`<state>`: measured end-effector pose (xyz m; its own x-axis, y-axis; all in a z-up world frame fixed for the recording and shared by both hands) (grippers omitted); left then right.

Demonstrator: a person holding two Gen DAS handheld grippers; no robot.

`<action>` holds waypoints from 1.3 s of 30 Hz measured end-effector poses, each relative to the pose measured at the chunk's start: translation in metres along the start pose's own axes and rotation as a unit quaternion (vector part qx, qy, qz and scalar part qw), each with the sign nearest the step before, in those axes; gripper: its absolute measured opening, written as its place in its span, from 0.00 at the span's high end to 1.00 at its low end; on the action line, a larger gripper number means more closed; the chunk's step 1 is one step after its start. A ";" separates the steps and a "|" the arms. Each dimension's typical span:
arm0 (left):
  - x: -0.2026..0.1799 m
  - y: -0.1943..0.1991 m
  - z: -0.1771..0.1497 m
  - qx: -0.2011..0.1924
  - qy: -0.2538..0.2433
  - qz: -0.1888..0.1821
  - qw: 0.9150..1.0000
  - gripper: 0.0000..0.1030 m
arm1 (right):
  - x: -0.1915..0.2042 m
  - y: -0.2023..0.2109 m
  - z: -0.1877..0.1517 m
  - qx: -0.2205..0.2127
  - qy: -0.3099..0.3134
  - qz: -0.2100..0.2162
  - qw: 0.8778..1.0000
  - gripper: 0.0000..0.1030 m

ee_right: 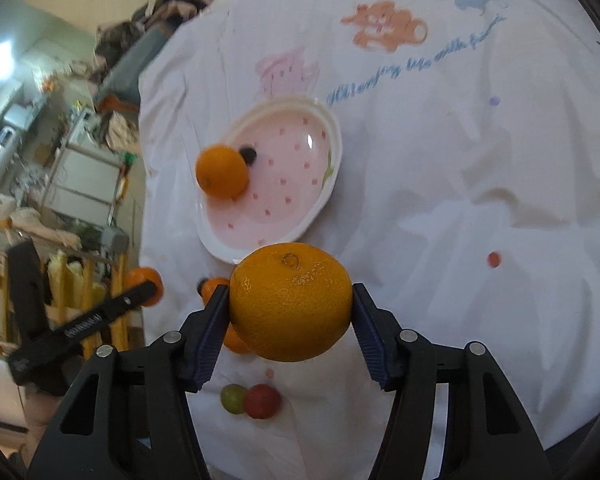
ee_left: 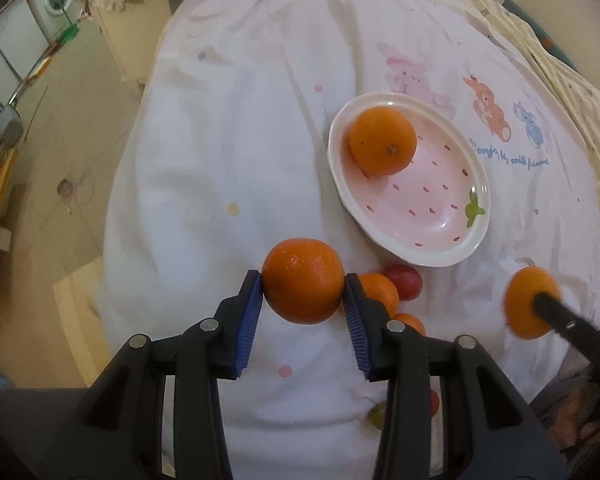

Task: Organize fruits
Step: 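Carry the mandarin and orange over the pink plate with both grippers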

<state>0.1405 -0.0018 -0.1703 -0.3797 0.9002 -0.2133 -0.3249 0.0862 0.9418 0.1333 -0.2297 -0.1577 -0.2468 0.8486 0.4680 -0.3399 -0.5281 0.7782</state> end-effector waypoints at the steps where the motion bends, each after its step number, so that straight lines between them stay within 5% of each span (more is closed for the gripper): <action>1: -0.001 0.002 0.001 -0.002 0.001 -0.006 1.000 0.65 | 0.000 0.004 0.004 -0.007 0.000 0.000 1.000 0.40; 16: -0.035 0.038 0.028 -0.042 -0.041 -0.013 0.998 0.65 | 0.017 0.049 0.078 -0.115 0.062 0.001 0.991 0.40; 27: -0.068 0.035 0.069 -0.057 -0.069 -0.009 0.996 0.65 | 0.009 0.033 0.115 -0.112 0.080 -0.005 0.990 0.40; 39: -0.083 0.000 0.098 -0.044 -0.070 -0.003 0.997 0.65 | -0.007 -0.024 0.139 -0.059 0.084 -0.003 0.995 0.40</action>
<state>0.2570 -0.0345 -0.1275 -0.2559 0.9508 -0.1748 -0.4037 0.0592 0.9130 0.2697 -0.2188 -0.1212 -0.3893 0.8395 0.3791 -0.4442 -0.5316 0.7211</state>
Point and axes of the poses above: each gripper's, at about its wrist camera, not at the fingertips, and y roughly against the way its jaws point, x to its left, z to its top, the point moved 10 cm from there along -y, roughly the way its jaws point, and after that the axes turned 15 degrees about y, right-handed, at the moved point
